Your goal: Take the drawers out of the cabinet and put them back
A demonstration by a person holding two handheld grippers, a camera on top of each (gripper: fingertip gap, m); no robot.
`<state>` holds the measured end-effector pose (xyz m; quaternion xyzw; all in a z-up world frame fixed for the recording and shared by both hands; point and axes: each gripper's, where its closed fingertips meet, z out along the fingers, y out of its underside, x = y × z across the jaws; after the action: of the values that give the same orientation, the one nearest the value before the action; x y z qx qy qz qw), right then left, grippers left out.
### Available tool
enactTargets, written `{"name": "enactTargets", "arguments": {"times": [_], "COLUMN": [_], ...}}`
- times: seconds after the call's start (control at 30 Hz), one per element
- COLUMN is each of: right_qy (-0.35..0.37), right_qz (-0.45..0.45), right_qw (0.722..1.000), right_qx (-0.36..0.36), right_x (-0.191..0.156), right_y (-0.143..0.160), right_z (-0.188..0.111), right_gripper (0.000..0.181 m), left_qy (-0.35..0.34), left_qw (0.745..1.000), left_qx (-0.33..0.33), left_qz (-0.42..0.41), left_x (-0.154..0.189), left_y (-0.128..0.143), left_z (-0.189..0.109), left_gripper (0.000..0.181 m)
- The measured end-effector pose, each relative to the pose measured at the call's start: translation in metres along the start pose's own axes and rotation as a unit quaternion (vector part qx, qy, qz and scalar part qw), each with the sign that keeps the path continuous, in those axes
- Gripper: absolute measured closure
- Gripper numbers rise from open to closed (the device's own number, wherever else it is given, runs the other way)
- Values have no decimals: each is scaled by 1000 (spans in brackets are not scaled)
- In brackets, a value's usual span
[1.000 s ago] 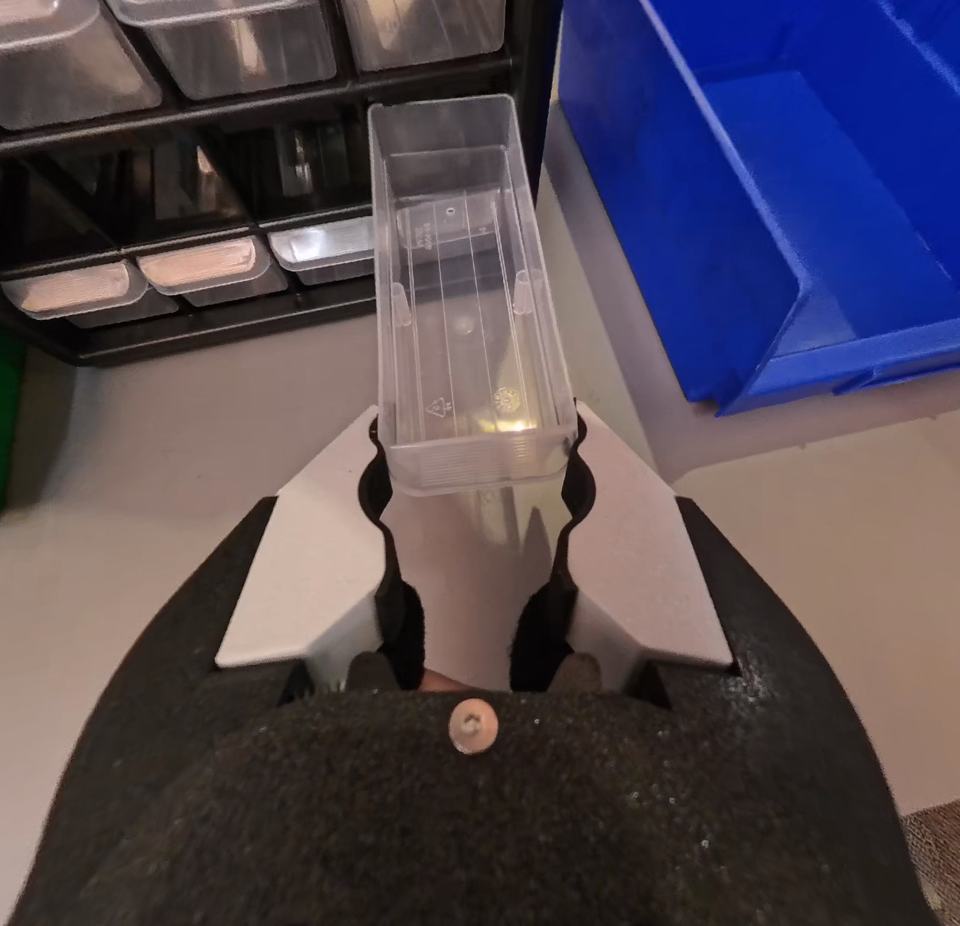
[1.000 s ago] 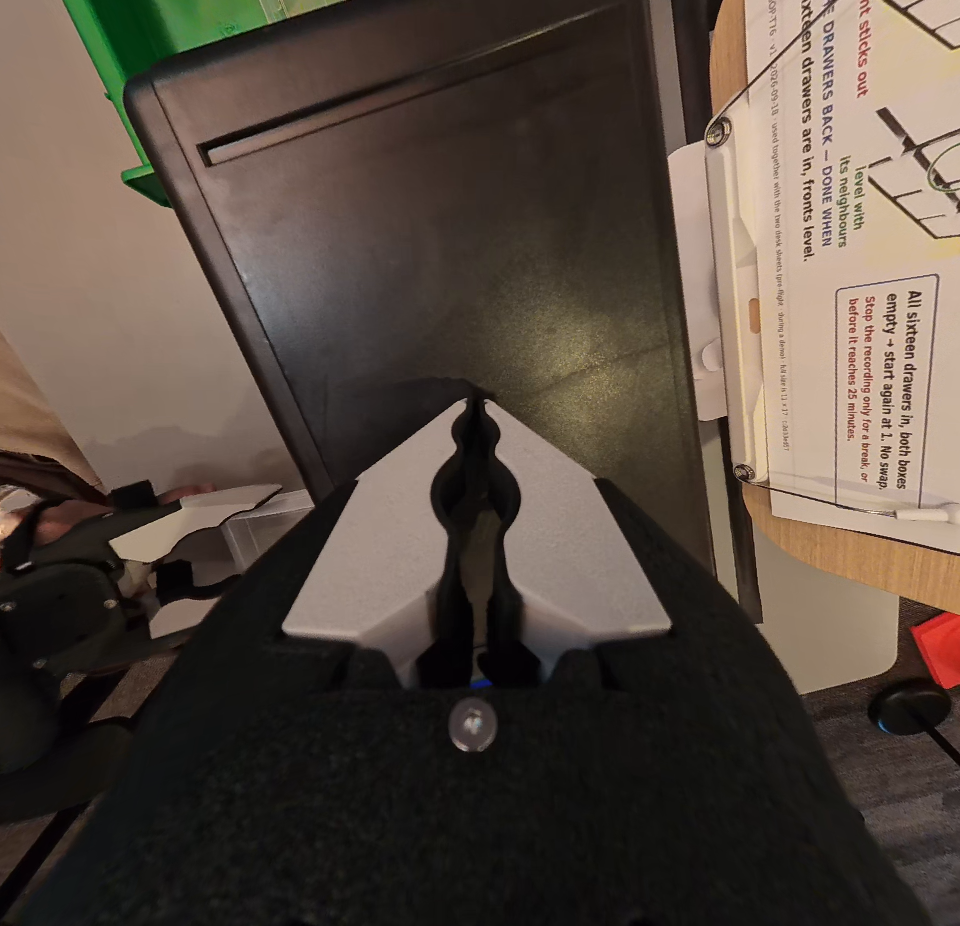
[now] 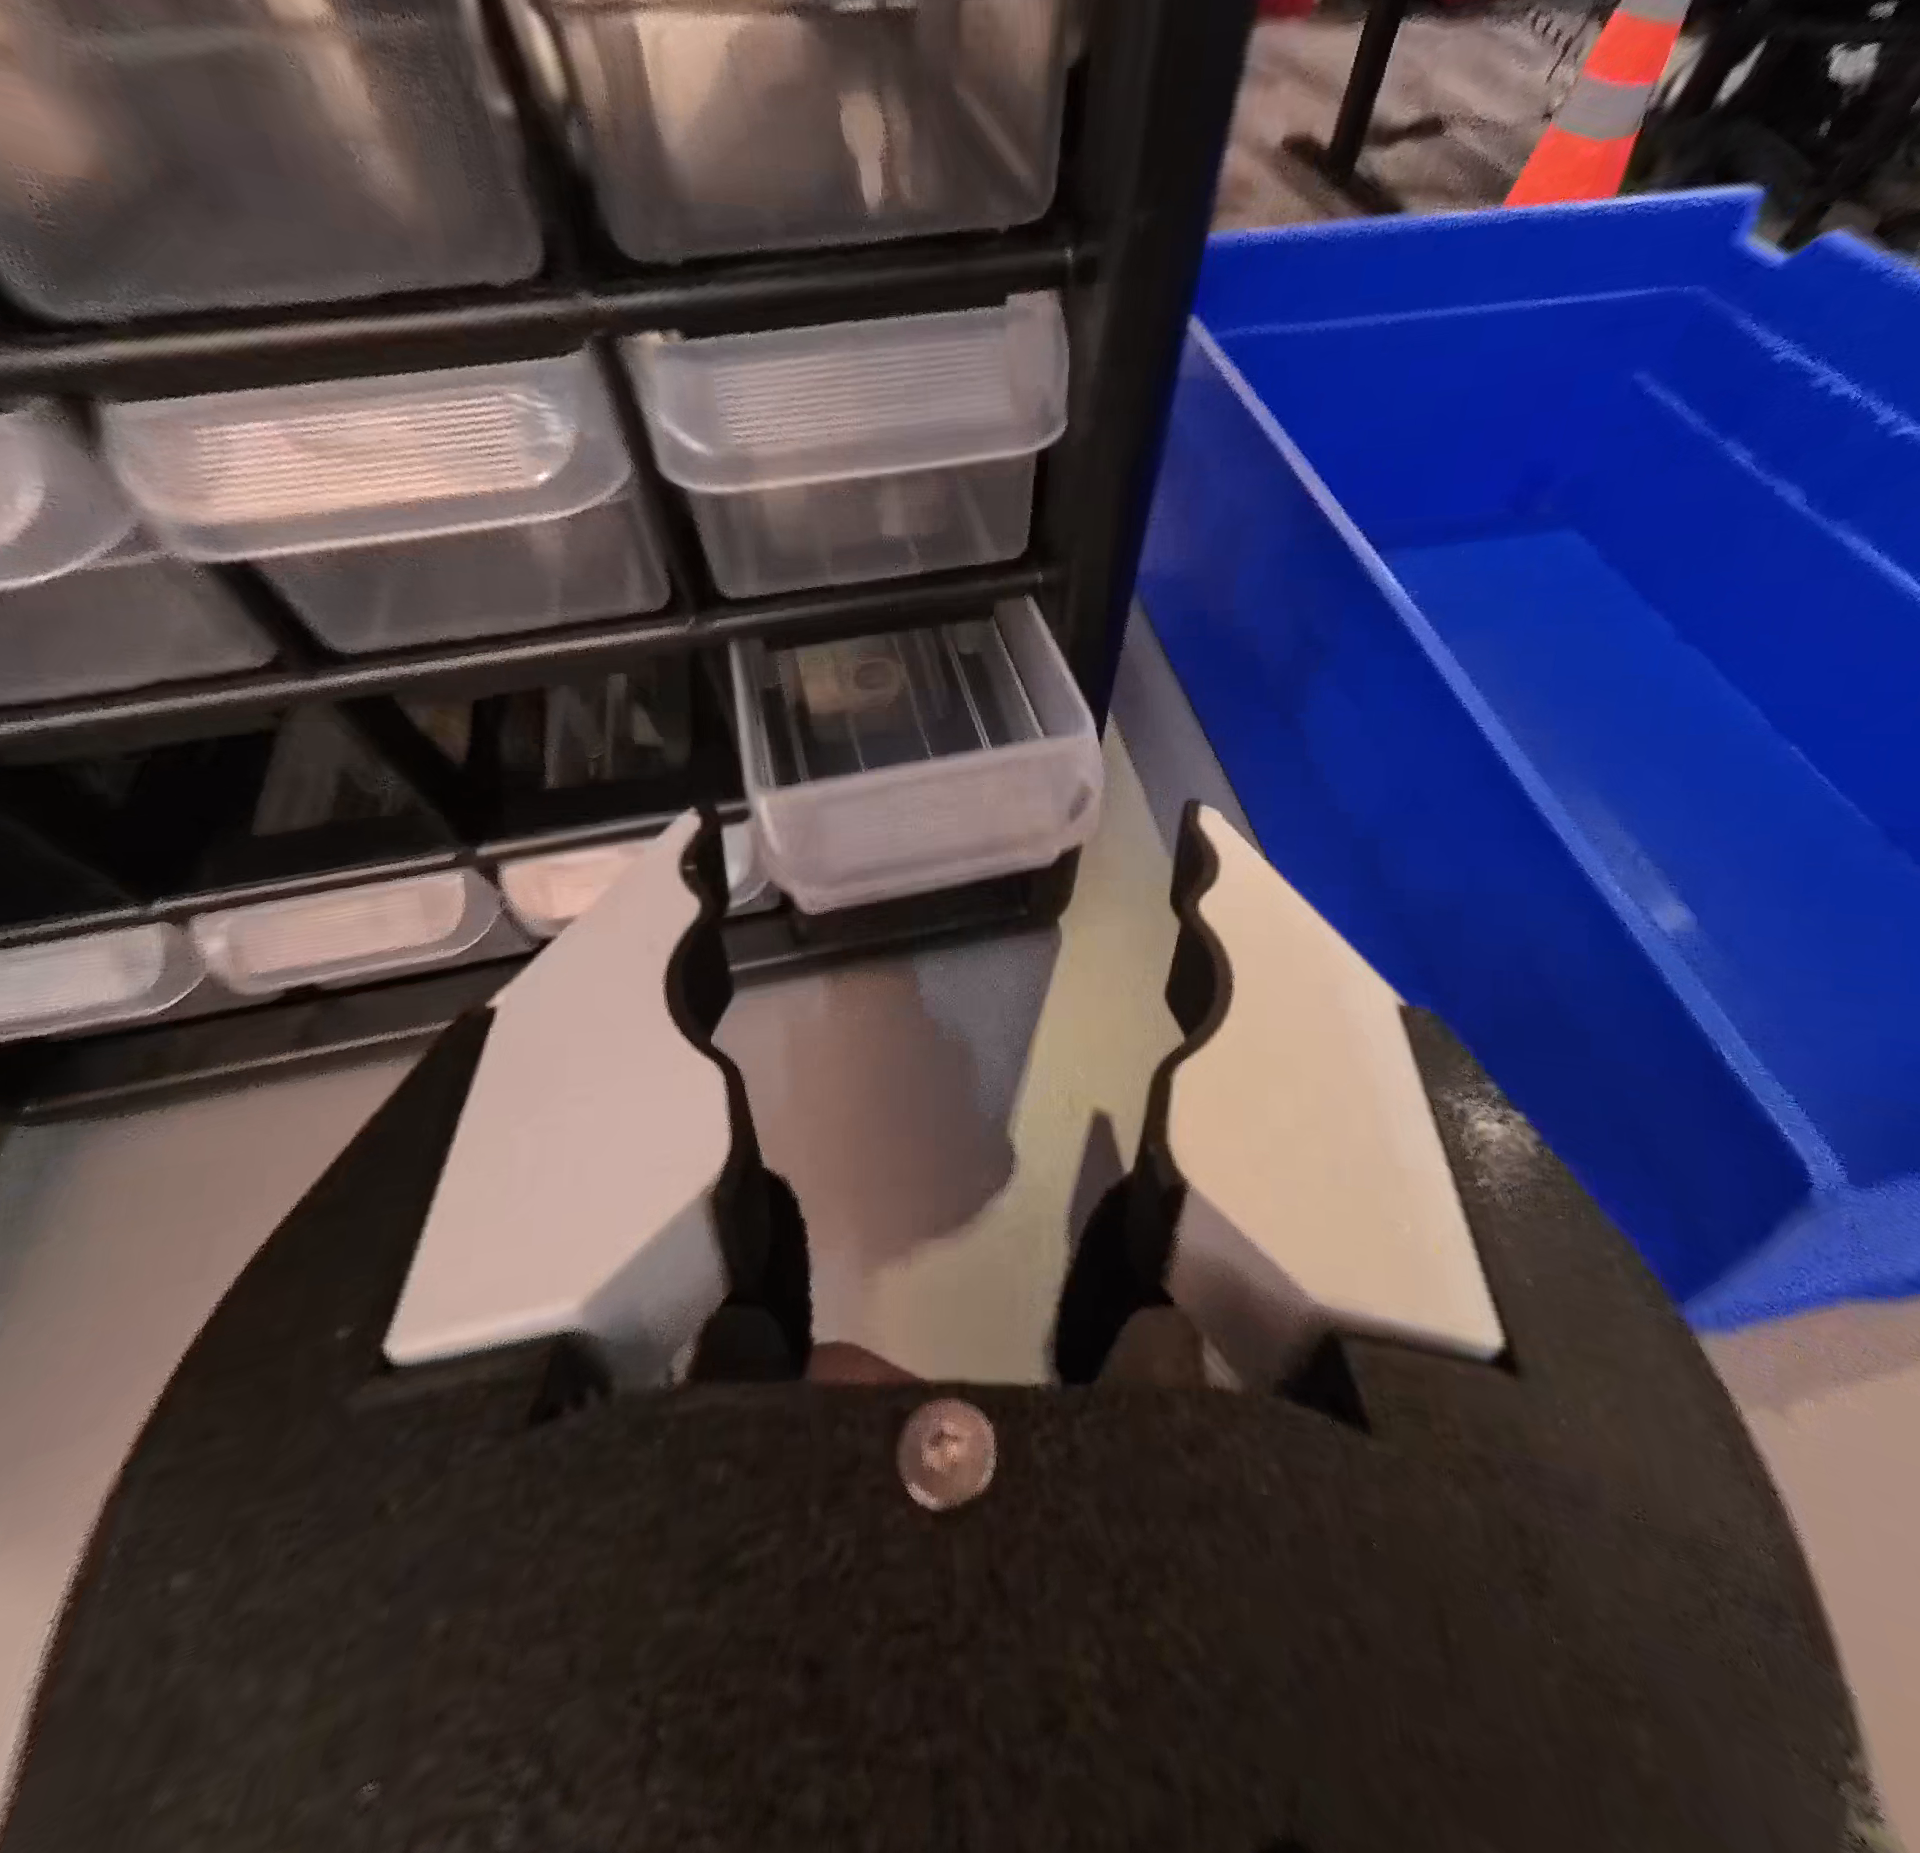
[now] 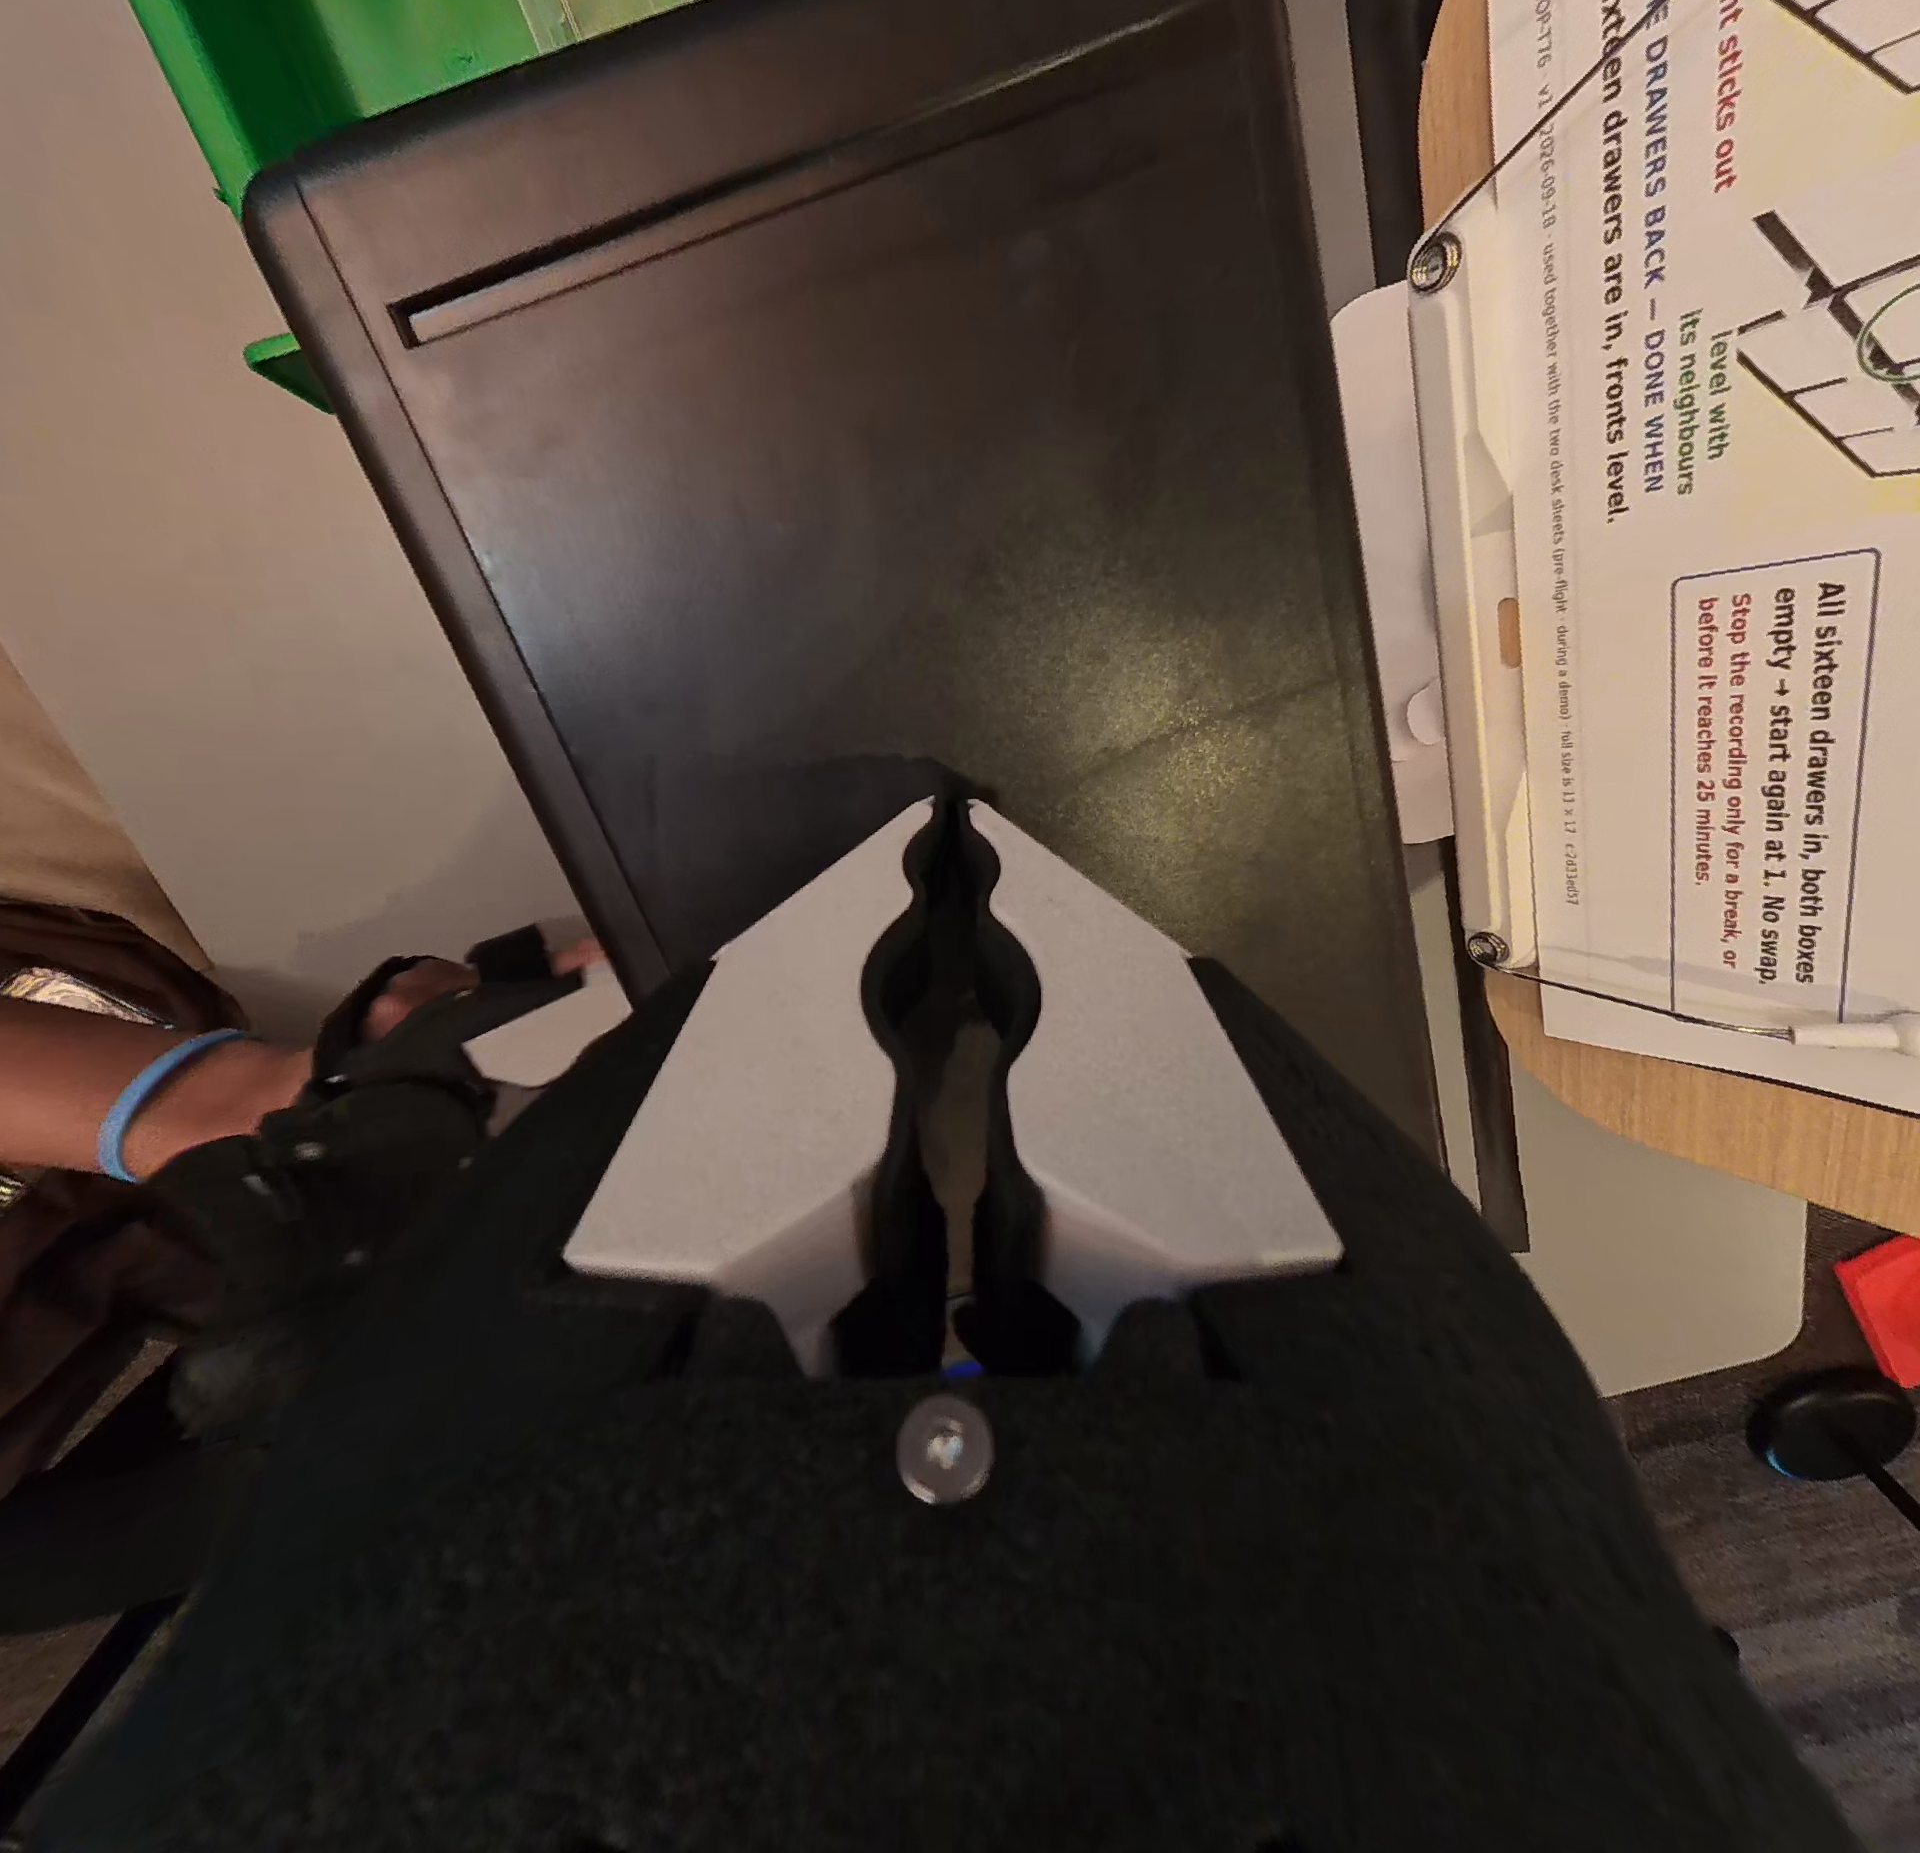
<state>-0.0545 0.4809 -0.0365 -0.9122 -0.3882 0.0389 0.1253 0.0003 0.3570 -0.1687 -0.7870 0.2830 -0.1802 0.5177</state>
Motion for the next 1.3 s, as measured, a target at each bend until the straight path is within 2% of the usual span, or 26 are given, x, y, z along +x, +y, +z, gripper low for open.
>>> {"name": "enactTargets", "arguments": {"times": [0.07, 0.17, 0.27, 0.37, 0.63, 0.77, 0.87, 0.97, 1.07, 1.17, 1.23, 1.3], "right_qy": [2, 2, 2, 3, -1, -6, -15, -25, -36, -45, -50, -57], "right_qz": [-2, -1, 1, -1, 4, 3, -2, -19, -36, -50, -56, -55], "right_qw": [1000, 1000, 1000, 1000, 1000, 1000, 1000, 999, 998, 997, 997, 997], "right_qx": [-1, -1, -1, -5, -13, -15, -20, -30, -34, -31, -25, -21], "right_x": [0, 0, 0, 0, 1, 1, 1, 1, 1, 1, 1, 1], "right_y": [0, 0, 0, 0, 0, 0, 0, 0, 0, 0, 0, 0], "right_z": [0, 0, 0, 0, 0, 0, 0, 0, 0, 0, 0, 0], "right_gripper": [181, 181, 181, 181, 181, 181, 181, 181, 181, 181, 181, 181], "left_qy": [-6, -9, -26, -38, -32, -27, -18, 43, 144, 244, 311, 385], "left_qw": [1000, 998, 999, 998, 998, 999, 999, 999, 989, 969, 949, 919], "left_qx": [20, 52, 43, 47, 33, 37, 31, 16, 17, 9, -27, -71], "left_qz": [-9, -25, -12, -16, -34, -27, -30, -25, 5, 32, 44, 46], "left_x": [-2, -3, -5, -8, -11, -9, -8, 4, 18, 20, 16, 2], "left_y": [4, 6, 10, 7, -4, -4, -1, 0, -10, -20, -8, 12], "left_z": [-18, -31, -20, -4, 24, 25, 22, 0, -39, -89, -124, -161], "left_gripper": [106, 133, 149, 155, 159, 158, 150, 139, 132, 131, 111, 110]}}
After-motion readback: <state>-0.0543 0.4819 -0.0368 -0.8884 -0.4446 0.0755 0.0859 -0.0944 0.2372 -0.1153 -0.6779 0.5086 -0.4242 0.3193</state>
